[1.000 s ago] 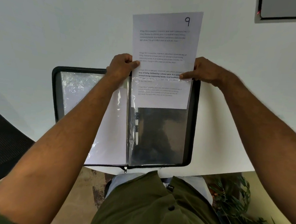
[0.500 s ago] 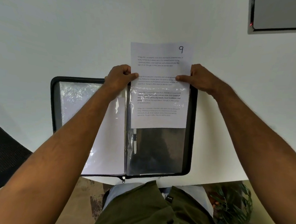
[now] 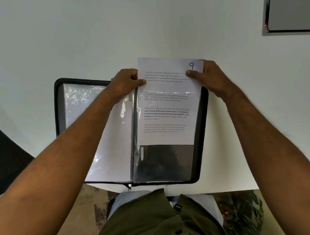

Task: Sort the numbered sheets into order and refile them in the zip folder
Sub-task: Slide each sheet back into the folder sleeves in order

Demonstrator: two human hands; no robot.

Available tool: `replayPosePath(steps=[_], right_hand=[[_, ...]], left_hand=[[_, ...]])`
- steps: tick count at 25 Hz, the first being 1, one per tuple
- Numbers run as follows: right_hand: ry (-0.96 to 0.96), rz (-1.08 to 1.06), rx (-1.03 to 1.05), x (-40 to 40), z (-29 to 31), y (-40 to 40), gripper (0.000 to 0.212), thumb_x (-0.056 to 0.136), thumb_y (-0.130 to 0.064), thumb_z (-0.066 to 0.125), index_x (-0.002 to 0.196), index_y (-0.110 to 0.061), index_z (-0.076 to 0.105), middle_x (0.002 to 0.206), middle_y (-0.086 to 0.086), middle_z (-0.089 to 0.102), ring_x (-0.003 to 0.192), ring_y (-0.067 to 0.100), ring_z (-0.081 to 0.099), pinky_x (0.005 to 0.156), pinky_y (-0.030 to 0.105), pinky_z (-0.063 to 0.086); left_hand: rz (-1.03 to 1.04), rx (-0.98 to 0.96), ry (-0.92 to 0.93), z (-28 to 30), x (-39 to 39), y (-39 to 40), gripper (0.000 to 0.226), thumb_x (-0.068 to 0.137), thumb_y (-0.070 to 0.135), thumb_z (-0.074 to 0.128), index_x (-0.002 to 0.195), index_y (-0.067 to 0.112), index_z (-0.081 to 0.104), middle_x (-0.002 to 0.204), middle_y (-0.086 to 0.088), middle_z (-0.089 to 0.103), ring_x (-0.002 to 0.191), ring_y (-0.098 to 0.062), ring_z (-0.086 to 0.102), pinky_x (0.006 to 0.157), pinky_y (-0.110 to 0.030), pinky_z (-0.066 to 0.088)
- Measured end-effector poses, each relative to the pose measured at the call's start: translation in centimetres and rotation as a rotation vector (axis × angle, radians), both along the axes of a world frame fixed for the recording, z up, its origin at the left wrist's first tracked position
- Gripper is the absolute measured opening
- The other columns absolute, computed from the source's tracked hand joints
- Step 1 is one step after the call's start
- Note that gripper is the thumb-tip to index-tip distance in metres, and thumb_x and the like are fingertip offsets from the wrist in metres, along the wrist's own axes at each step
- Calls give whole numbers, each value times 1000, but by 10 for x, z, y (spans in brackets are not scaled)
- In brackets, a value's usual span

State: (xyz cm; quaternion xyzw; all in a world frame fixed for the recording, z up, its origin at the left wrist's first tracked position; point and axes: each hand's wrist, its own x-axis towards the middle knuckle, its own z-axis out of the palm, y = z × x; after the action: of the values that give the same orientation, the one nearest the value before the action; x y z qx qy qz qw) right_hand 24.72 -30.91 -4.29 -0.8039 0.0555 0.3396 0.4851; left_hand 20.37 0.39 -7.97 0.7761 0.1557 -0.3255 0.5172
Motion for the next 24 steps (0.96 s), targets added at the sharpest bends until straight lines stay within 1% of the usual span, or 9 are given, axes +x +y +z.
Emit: replayPosePath(steps=[3, 5, 8, 12, 14, 16, 19, 22, 24], right_hand=[[18, 154, -69, 0, 2, -1, 25, 94, -32, 74, 116, -20, 70, 108, 1, 75, 94, 19, 72, 82, 32, 58], [31, 264, -119, -1, 2, -2, 20, 94, -34, 74, 109, -21, 70, 100, 0, 73, 86, 17, 69, 77, 30, 54], [51, 370, -160, -4, 1, -1, 24, 92, -34, 76, 111, -23, 70, 100, -3, 72, 89, 16, 69, 77, 29, 52], [-71, 234, -127, -4, 6, 5, 23, 93, -33, 74, 115, -26, 70, 99, -8, 72, 92, 3, 68, 83, 23, 49], [-109, 204, -70, -4, 9, 11, 27, 95, -24, 70, 122, -30, 68, 100, -10, 73, 98, -1, 67, 90, 17, 47], [-108, 252, -85, -4, 10, 16, 30, 97, -15, 65, 122, -31, 71, 102, -12, 72, 96, -2, 66, 86, 14, 46], [-68, 292, -138, -2, 7, 17, 32, 97, -14, 63, 119, -35, 74, 103, -5, 73, 94, 7, 65, 85, 21, 47], [-54, 351, -153, -1, 9, 15, 29, 98, -15, 66, 118, -34, 74, 92, -6, 72, 82, -2, 62, 80, 19, 44], [-31, 417, -157, -1, 12, 14, 29, 97, -13, 67, 118, -32, 74, 86, -13, 68, 80, -5, 62, 79, 17, 44]], left_hand=[[73, 35, -40, -2, 0, -1, 24, 87, 30, 77, 82, 12, 63, 84, -4, 66, 82, -20, 65, 94, -45, 57], [129, -15, -47, -2, -1, -3, 11, 90, 21, 76, 95, 16, 68, 84, -4, 61, 83, -19, 63, 97, -48, 57], [132, -11, -72, -1, -2, -3, 19, 91, 16, 74, 105, 27, 71, 79, 5, 57, 79, -15, 60, 95, -42, 57], [48, 40, -84, -1, -5, -2, 22, 80, 34, 70, 96, 49, 72, 78, 12, 66, 88, -19, 68, 101, -56, 51], [19, 64, -93, -3, -6, -1, 25, 78, 39, 69, 98, 55, 71, 82, 6, 69, 88, -19, 69, 103, -57, 49], [19, 54, -102, -3, -7, -1, 29, 81, 35, 70, 102, 55, 71, 79, 9, 65, 82, -14, 65, 102, -56, 50], [15, 32, -113, -2, -8, 0, 32, 83, 29, 70, 106, 52, 72, 69, 20, 53, 73, -8, 54, 99, -56, 48], [-3, 27, -140, 3, -9, -1, 25, 84, 33, 69, 101, 51, 75, 72, 23, 60, 74, -4, 56, 95, -49, 47], [-33, 42, -167, 6, -11, -4, 16, 87, 35, 71, 93, 48, 77, 82, 24, 68, 84, -1, 61, 104, -48, 46]])
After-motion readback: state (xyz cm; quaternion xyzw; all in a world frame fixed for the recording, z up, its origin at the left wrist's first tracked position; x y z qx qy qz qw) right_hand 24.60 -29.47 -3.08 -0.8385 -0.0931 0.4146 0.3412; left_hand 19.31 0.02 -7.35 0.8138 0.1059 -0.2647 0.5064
